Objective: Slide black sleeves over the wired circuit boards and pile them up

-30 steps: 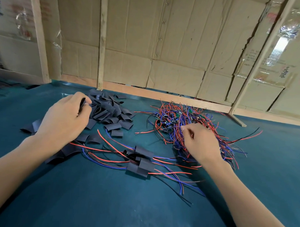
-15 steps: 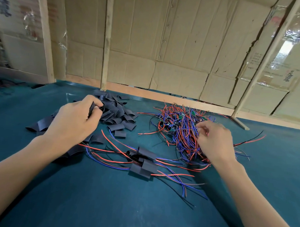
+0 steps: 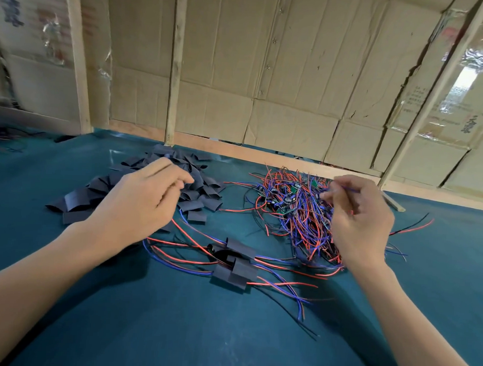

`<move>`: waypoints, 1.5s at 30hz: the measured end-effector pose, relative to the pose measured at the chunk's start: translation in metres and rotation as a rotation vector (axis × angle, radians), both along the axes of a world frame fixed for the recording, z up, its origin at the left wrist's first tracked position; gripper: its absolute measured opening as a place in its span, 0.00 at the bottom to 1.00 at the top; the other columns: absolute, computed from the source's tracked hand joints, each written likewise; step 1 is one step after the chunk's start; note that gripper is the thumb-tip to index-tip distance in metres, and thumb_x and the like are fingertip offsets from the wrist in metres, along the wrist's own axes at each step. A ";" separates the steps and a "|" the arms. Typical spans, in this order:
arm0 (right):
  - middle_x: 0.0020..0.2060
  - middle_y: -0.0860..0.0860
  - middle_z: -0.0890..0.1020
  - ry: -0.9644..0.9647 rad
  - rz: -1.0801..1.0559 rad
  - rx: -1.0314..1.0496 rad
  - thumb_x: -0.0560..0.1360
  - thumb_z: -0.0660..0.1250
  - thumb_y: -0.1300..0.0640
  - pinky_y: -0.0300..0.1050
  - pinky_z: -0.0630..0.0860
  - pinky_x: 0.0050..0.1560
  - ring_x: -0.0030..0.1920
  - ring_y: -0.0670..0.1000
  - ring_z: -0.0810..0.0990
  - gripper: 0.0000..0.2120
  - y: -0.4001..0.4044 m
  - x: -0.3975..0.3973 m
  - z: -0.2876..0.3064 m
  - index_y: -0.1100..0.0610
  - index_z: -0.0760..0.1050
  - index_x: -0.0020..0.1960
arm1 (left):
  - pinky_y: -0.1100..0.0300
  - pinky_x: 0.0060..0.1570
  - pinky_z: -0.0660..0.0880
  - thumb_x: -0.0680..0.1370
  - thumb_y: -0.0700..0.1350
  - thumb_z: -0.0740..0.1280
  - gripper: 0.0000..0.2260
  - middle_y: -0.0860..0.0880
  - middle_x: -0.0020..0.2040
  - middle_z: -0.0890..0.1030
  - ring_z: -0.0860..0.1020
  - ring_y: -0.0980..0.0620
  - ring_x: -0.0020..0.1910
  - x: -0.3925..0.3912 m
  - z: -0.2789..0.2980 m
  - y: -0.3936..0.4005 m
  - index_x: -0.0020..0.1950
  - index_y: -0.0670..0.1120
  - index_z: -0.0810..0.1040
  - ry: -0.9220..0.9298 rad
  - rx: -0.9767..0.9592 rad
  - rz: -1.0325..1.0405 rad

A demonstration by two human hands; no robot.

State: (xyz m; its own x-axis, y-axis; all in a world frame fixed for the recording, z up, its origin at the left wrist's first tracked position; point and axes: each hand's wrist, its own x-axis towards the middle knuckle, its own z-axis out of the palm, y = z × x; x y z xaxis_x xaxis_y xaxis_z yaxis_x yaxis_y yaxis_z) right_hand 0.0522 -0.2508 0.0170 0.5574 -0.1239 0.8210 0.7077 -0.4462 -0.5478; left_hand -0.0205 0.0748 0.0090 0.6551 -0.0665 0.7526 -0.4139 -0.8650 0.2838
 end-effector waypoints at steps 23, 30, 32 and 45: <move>0.52 0.56 0.84 0.449 1.238 0.830 0.82 0.58 0.62 0.56 0.78 0.62 0.62 0.61 0.81 0.11 0.032 -0.043 0.040 0.59 0.78 0.56 | 0.64 0.32 0.70 0.83 0.56 0.61 0.12 0.54 0.31 0.78 0.72 0.59 0.29 -0.025 0.001 -0.073 0.46 0.57 0.82 0.126 -0.419 -0.399; 0.47 0.60 0.84 0.697 0.757 0.123 0.74 0.65 0.75 0.48 0.76 0.45 0.46 0.59 0.79 0.13 0.051 -0.032 -0.001 0.65 0.83 0.54 | 0.58 0.29 0.58 0.80 0.58 0.62 0.14 0.45 0.29 0.69 0.61 0.43 0.29 -0.026 0.009 -0.073 0.54 0.55 0.85 0.430 -0.909 -0.718; 0.43 0.57 0.82 0.699 0.942 0.112 0.73 0.72 0.67 0.45 0.76 0.41 0.42 0.55 0.78 0.14 0.057 -0.040 -0.002 0.63 0.82 0.59 | 0.57 0.29 0.55 0.79 0.57 0.63 0.17 0.49 0.28 0.67 0.60 0.48 0.26 -0.025 0.008 -0.072 0.60 0.50 0.83 0.557 -0.987 -0.835; 0.36 0.53 0.80 0.673 0.890 0.544 0.73 0.71 0.53 0.44 0.72 0.30 0.32 0.51 0.74 0.08 0.071 -0.052 0.012 0.56 0.82 0.38 | 0.61 0.25 0.59 0.77 0.51 0.70 0.17 0.42 0.46 0.82 0.68 0.54 0.29 -0.025 0.003 -0.075 0.63 0.44 0.81 0.913 -1.185 -0.954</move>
State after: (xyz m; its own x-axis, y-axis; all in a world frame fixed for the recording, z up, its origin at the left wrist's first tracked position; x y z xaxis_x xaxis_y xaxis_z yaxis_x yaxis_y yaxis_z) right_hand 0.0002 -0.1802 0.0290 0.9124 0.2784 0.3000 0.1549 0.4437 -0.8827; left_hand -0.0455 -0.0002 0.0125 0.9156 -0.3812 0.1278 0.0290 0.3796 0.9247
